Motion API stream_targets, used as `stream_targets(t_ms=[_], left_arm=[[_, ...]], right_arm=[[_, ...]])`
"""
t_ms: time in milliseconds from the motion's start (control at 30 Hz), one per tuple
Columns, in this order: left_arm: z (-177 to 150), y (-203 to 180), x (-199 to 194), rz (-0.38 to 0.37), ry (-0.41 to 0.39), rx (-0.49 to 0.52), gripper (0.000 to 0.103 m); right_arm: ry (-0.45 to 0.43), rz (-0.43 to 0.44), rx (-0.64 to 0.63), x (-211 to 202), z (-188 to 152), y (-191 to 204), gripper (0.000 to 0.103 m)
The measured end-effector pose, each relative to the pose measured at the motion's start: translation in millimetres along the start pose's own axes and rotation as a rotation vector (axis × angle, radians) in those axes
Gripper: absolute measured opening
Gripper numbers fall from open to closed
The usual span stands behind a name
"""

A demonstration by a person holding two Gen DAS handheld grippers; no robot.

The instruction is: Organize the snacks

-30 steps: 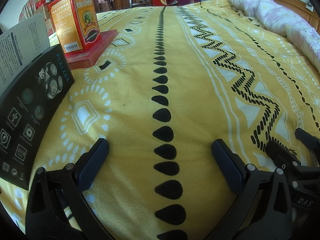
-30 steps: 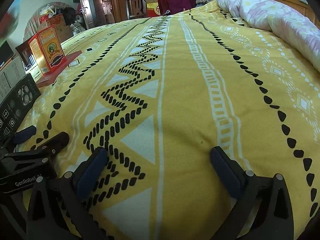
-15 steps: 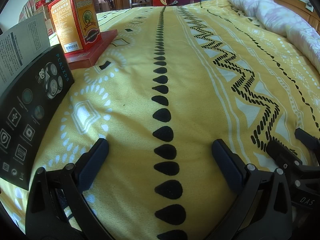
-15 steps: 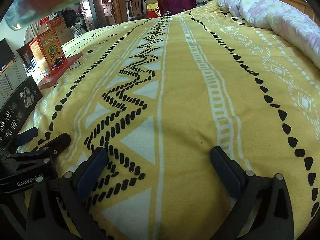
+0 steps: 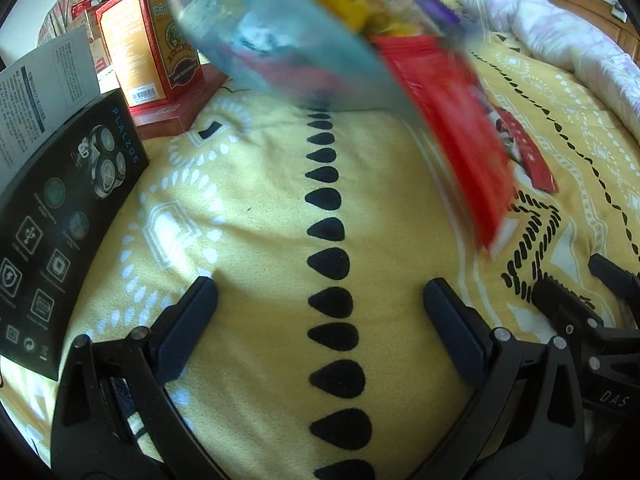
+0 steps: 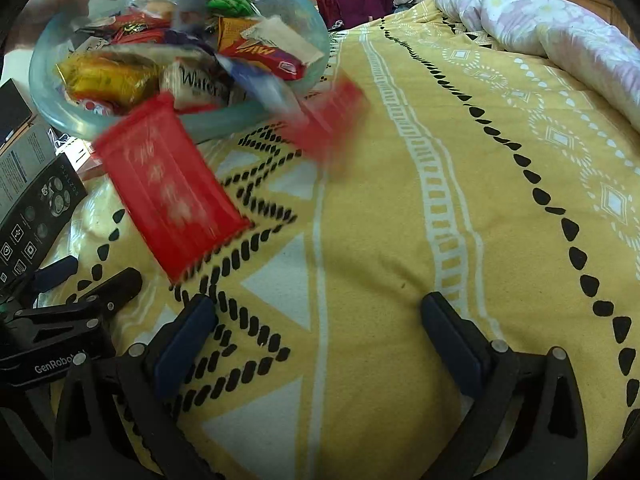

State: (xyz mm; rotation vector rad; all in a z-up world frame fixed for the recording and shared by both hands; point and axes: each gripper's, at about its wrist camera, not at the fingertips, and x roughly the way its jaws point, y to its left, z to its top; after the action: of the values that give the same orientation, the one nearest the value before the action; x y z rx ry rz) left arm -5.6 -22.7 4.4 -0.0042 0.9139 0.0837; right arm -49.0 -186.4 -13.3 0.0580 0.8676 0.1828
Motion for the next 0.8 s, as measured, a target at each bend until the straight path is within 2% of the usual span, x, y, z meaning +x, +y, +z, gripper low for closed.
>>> stream_targets(t_ms=[800], left_arm=[[-0.5, 3.8, 2.3, 0.001, 0.001, 0.004, 0.103]], right_arm=[[0.002, -0.001, 0.001, 0.9, 0.8, 1.1, 0.103]])
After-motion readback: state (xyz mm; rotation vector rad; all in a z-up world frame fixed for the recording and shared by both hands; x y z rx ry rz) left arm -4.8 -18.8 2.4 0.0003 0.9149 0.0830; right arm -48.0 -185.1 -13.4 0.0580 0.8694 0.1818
